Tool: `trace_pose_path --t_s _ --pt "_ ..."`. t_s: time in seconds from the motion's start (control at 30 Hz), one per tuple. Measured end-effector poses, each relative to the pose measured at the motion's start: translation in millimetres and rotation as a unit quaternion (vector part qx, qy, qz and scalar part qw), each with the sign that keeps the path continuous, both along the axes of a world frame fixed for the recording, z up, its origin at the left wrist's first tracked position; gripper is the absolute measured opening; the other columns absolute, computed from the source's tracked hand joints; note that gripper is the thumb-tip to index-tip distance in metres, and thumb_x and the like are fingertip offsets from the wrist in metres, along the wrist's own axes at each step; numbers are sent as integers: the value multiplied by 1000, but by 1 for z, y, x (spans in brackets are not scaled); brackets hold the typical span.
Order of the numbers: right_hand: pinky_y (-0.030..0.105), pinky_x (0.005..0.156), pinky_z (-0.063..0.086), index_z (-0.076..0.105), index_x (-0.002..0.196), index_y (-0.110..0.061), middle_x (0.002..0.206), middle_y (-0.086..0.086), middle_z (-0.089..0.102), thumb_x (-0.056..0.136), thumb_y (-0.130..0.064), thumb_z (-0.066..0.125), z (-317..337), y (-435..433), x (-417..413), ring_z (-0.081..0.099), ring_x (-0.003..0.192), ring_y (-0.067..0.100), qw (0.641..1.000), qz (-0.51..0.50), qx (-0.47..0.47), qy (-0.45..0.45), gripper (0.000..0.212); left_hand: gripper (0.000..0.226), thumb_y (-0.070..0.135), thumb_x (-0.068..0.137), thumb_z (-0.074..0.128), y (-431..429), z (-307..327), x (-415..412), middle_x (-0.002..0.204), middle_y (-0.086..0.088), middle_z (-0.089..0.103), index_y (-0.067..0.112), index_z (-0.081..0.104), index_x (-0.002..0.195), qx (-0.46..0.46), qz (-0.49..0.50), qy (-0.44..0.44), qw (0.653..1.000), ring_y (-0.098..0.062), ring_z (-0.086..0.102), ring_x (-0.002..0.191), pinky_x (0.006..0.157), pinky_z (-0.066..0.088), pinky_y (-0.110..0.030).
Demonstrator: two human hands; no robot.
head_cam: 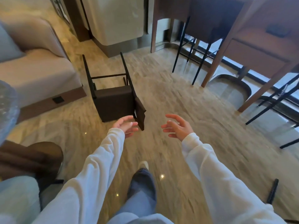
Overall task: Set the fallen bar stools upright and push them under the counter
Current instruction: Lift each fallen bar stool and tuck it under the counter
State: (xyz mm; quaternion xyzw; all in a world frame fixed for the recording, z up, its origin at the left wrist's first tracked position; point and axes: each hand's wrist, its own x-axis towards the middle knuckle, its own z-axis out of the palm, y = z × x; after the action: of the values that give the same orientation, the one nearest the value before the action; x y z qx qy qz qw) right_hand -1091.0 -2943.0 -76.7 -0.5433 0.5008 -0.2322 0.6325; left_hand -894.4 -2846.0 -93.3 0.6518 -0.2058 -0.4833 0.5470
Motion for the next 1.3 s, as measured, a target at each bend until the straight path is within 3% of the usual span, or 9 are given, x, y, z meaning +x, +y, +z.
trace_pose_path --t_s 0.23,0.57,0.83,1.03,1.1,1.23,1.3 --pt "26 69 52 60 114 -24 90 3 72 97 -18 48 -15 -114 69 67 79 16 999 29 16 27 22 25 6 94 50 -108 -26 67 102 -3 70 24 59 110 10 31 28 999 -20 68 94 85 53 -34" --pt "26 73 53 57 118 -22 88 -2 72 96 -18 48 -27 -242 174 68 84 15 992 97 49 70 24 25 9 93 53 -221 -47 148 99 4 70 28 60 107 24 75 31 996 -13 71 88 72 57 -22" --pt "28 74 50 56 117 -18 83 0 68 95 -11 47 -65 -330 233 64 77 16 981 156 62 101 25 23 11 91 57 -280 -95 169 100 7 68 27 59 108 35 142 30 989 -8 68 90 68 56 -18" --pt "26 70 50 55 116 -20 81 -1 68 94 -10 45 -121 -393 251 64 75 15 963 220 47 151 26 29 8 90 57 -323 -144 157 112 0 63 22 55 115 50 192 17 980 -13 60 104 76 51 -19" --pt "27 74 50 55 119 -22 86 0 66 92 -10 46 -146 -411 254 64 82 18 943 271 -4 193 30 29 5 90 56 -336 -166 152 117 -4 61 19 54 116 63 209 25 975 -17 58 107 79 50 -22" --pt "26 78 47 51 126 -30 100 -2 57 90 -4 43 -209 -433 262 58 92 19 860 419 -142 255 45 37 -4 94 39 -360 -229 148 133 -22 50 1 44 131 98 211 84 969 -34 51 120 76 44 -29" --pt "27 86 47 44 135 -31 116 2 55 88 2 45 -248 -439 269 55 102 21 789 505 -209 280 57 39 -1 96 34 -369 -270 149 131 -23 49 -1 42 134 133 186 77 970 -24 57 98 73 41 -26"
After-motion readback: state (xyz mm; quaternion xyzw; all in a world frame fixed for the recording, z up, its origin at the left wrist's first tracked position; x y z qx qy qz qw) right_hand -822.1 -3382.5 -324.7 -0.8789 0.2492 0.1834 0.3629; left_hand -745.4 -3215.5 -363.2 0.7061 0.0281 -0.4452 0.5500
